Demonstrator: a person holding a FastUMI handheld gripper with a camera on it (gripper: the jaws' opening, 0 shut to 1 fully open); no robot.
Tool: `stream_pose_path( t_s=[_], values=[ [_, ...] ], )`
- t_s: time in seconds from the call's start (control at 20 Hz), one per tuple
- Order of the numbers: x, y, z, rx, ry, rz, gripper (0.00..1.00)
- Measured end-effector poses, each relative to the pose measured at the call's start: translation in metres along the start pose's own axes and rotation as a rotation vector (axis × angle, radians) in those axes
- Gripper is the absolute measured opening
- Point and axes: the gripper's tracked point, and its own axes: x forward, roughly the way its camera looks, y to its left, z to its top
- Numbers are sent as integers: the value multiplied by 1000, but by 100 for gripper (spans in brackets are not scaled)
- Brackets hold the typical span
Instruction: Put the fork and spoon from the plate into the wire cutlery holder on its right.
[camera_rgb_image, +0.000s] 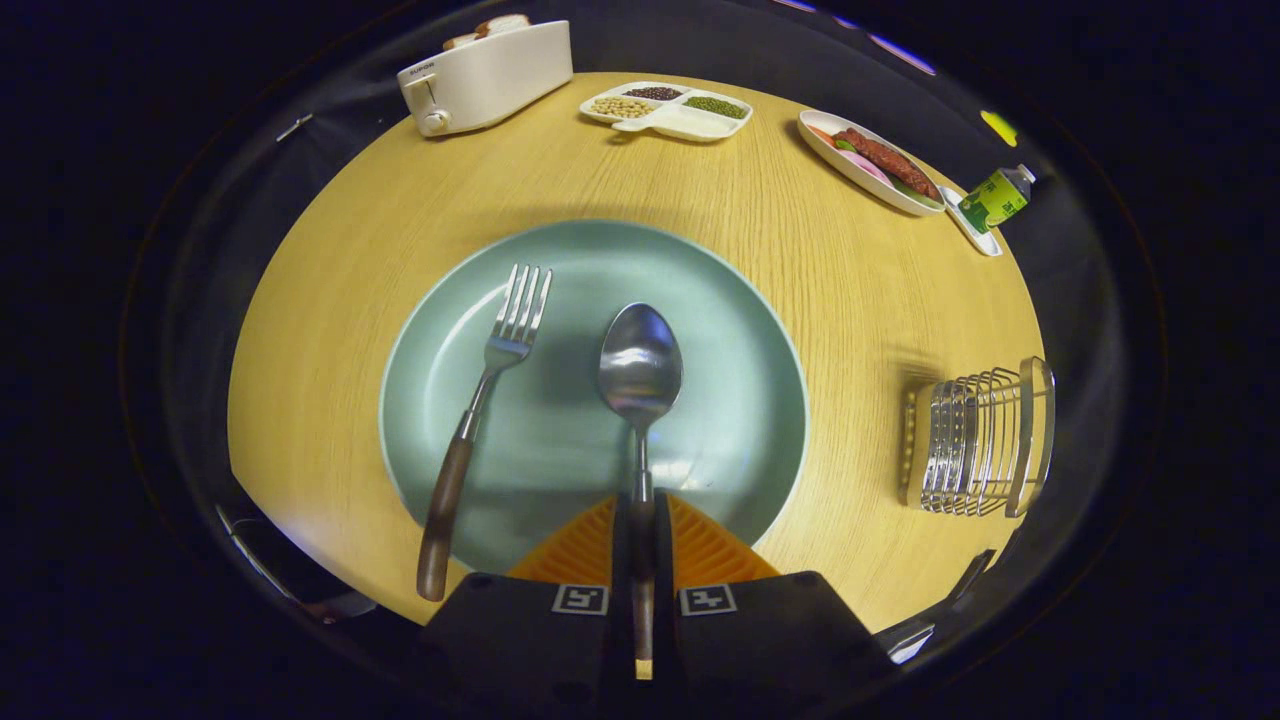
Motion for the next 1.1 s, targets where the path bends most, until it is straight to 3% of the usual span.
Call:
stream_pose_path(
  t_s=[0.4,1.1],
  values=[
    [-39,-17,16,-9,-97,46,11],
    [-58,-26,23,-29,-106,163,8]
  ],
)
